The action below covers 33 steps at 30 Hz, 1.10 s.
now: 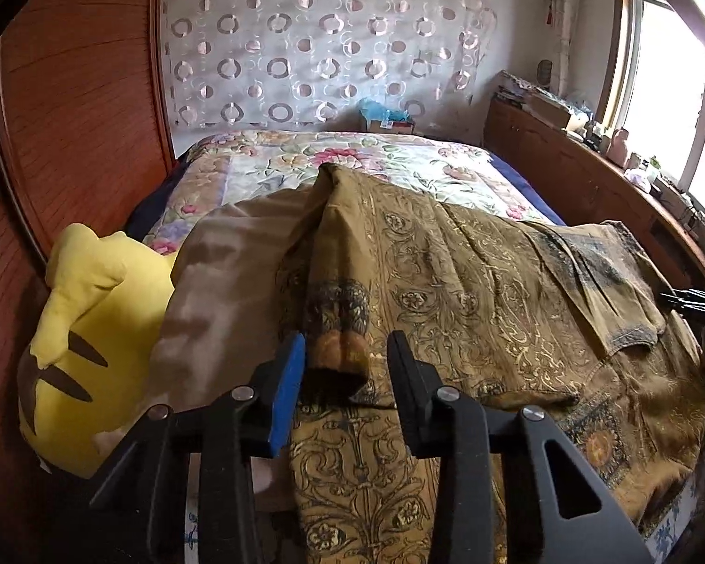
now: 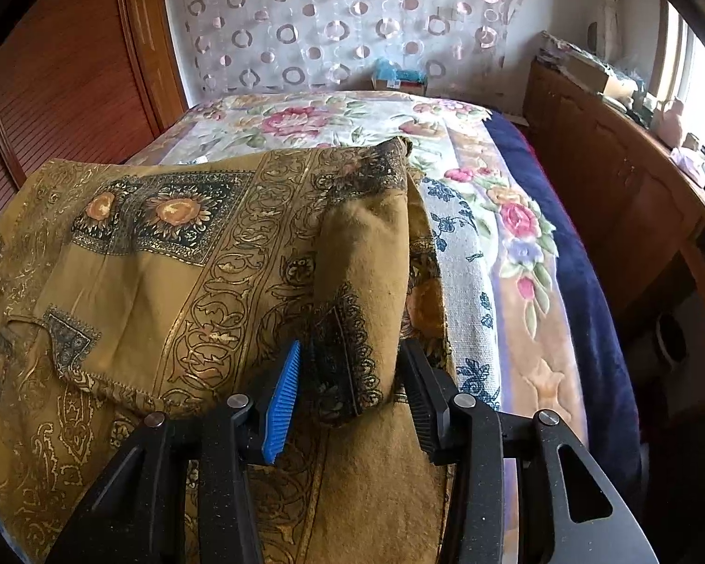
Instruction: Fold small clothes
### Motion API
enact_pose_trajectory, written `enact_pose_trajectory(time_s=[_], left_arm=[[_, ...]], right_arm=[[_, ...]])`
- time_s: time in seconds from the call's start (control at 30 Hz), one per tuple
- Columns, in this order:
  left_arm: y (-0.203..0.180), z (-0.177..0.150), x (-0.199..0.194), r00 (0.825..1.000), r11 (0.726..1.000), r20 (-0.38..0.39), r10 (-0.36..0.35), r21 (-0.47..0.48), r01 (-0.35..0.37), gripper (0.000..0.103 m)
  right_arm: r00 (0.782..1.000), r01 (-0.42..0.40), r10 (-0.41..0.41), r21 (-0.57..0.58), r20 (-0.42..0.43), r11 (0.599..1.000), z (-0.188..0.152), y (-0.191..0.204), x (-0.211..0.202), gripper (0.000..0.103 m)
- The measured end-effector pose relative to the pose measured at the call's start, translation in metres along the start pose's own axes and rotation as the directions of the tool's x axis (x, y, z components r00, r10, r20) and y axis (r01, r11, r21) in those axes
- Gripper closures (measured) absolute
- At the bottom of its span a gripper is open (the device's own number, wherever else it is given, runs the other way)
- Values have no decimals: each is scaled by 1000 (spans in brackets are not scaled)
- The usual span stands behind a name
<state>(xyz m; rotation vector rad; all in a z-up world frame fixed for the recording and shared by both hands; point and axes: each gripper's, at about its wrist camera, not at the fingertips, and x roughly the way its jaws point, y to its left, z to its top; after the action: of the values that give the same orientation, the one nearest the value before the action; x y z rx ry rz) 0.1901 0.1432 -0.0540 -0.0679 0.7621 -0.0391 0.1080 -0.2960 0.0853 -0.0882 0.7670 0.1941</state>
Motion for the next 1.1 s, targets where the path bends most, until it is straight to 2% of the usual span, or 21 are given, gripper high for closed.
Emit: enact_pose_trajectory(time_s=[0.2, 0.5, 0.57, 0.63, 0.77, 0.87, 0.9, 0.97, 1.03, 1.1], left_arm=[[-4, 1, 12, 1000, 1000, -24, 13, 12, -13, 65], [-3, -5, 21, 999, 1000, -52, 6, 10, -5, 67], [-3, -6, 22, 999, 1000, -53, 3, 11, -2, 73], [-4, -5, 22, 999, 1000, -52, -3, 15, 4, 92], [-8, -2, 18, 999, 1000, -43, -11, 11, 11, 97], [-12, 0, 16, 999, 1000, -38, -15, 24, 16, 97], [-13, 1, 16, 999, 1000, -37, -16, 26, 17, 97], [-14, 2, 17, 999, 1000, -38, -16, 25, 17, 97], [-14, 3, 16, 999, 999, -35, -30, 21, 31, 100], [-17, 6, 9, 999, 999, -18, -47, 14, 48, 101]], right_arm=[[1000, -11, 11, 6, 1, 1000, -3, 4, 17, 58], [1000, -11, 11, 4, 0, 1000, -3, 4, 18, 58], [1000, -12, 12, 5, 0, 1000, -3, 3, 18, 58], [1000, -13, 13, 5, 0, 1000, -2, 3, 19, 58], [1000, -2, 2, -4, -2, 1000, -3, 5, 19, 58], [1000, 2, -4, -72, -26, 997, 3, 16, 19, 58], [1000, -6, 3, -76, -29, 997, 4, 17, 19, 62], [999, -29, 27, -65, -31, 997, 8, 15, 20, 77], [998, -51, 49, -65, -30, 997, 11, 15, 19, 97], [997, -78, 78, -59, -15, 995, 13, 15, 15, 99]])
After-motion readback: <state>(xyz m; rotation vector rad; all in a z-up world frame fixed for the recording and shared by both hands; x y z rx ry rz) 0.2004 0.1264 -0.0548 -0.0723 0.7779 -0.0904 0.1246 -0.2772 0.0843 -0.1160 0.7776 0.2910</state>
